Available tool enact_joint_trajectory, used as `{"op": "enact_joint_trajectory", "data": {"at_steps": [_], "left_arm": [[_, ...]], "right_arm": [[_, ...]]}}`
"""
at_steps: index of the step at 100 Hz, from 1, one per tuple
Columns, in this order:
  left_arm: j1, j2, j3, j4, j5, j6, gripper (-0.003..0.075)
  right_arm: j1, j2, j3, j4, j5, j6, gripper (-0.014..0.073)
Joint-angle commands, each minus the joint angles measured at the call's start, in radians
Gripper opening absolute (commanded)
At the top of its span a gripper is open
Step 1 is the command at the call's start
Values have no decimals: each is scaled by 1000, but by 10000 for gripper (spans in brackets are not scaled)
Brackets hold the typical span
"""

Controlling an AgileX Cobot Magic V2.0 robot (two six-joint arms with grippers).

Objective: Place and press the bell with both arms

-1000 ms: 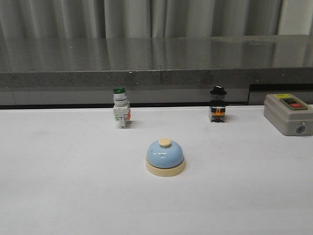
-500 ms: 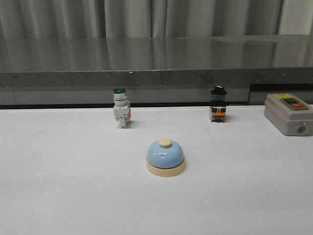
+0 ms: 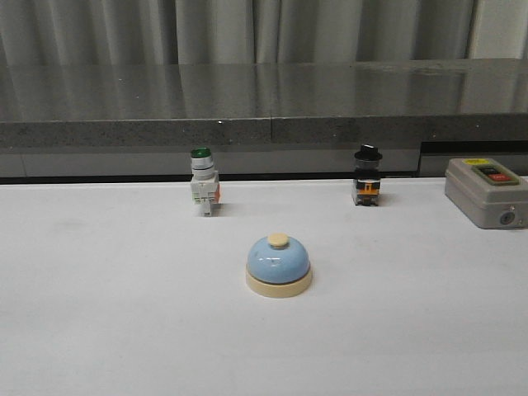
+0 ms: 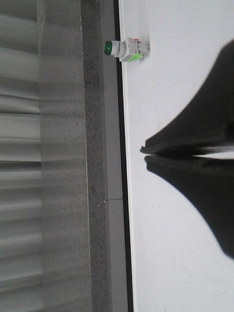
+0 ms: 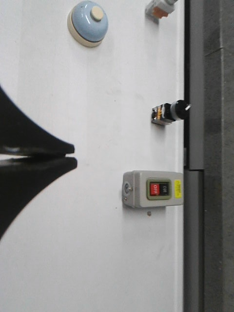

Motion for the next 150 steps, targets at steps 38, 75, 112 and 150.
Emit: {"op": "enact_joint_trajectory", "data": {"at_steps": [38,75,112,150], "left_arm": [[4,-29,42,2,-86,-9,-20],[4,-29,42,2,-86,-9,-20],[4,-29,42,2,-86,-9,-20],[4,-29,42,2,-86,-9,-20]], "right_arm": [[66,438,-251,43,-40,-3,-60],[335,773,-410,44,-66,-3,-60],[491,1045,-615,46,-36,-3,-60],[525,1159,-701,51,-3,-3,-60]]}}
